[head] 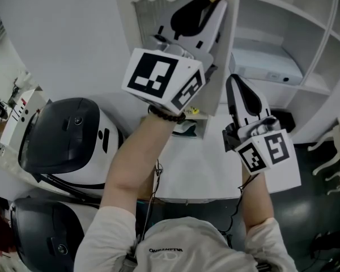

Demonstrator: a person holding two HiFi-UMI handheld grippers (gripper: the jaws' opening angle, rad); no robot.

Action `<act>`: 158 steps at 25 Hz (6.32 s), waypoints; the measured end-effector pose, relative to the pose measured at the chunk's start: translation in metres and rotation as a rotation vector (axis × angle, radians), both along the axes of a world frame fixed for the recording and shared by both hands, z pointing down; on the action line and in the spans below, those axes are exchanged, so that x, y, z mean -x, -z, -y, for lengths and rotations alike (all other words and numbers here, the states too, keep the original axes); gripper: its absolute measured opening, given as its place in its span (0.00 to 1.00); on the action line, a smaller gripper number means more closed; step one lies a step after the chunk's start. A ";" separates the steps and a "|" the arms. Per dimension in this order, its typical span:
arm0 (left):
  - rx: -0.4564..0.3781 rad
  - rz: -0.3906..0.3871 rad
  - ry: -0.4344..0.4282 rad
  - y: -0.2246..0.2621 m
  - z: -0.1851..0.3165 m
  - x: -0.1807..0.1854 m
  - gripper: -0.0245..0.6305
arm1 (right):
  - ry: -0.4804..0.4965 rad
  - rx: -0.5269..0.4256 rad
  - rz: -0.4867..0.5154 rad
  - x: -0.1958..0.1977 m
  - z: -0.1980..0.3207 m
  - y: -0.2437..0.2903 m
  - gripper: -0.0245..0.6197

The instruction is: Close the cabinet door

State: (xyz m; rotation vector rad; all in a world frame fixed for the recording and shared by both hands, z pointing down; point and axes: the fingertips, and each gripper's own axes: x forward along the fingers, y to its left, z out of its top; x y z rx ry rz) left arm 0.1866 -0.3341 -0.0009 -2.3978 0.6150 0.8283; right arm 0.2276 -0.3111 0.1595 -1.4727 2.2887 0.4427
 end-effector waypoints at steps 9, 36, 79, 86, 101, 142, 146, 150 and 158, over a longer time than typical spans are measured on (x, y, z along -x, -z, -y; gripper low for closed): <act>-0.019 0.020 0.063 -0.001 0.013 -0.015 0.15 | -0.013 0.022 0.005 -0.012 0.016 -0.009 0.05; -0.020 0.084 0.156 -0.002 0.055 -0.047 0.16 | -0.027 0.070 -0.001 -0.024 0.061 -0.030 0.05; 0.044 0.197 0.321 -0.002 0.115 -0.076 0.17 | -0.064 0.147 0.004 -0.040 0.095 -0.060 0.05; 0.045 0.201 0.332 -0.003 0.124 -0.080 0.17 | -0.076 0.147 0.015 -0.047 0.100 -0.061 0.05; 0.050 0.172 0.247 -0.010 0.118 -0.074 0.17 | -0.092 0.190 0.031 -0.049 0.094 -0.077 0.05; 0.546 0.195 0.386 -0.371 -0.024 0.183 0.04 | -0.219 0.295 0.022 -0.038 -0.037 -0.207 0.05; 0.558 0.194 0.407 -0.376 -0.026 0.191 0.04 | -0.225 0.306 0.022 -0.039 -0.041 -0.212 0.05; 0.558 0.193 0.408 -0.377 -0.029 0.191 0.04 | -0.224 0.323 0.028 -0.040 -0.042 -0.215 0.05; 0.561 0.180 0.391 -0.376 -0.036 0.186 0.04 | -0.204 0.333 0.023 -0.036 -0.048 -0.215 0.05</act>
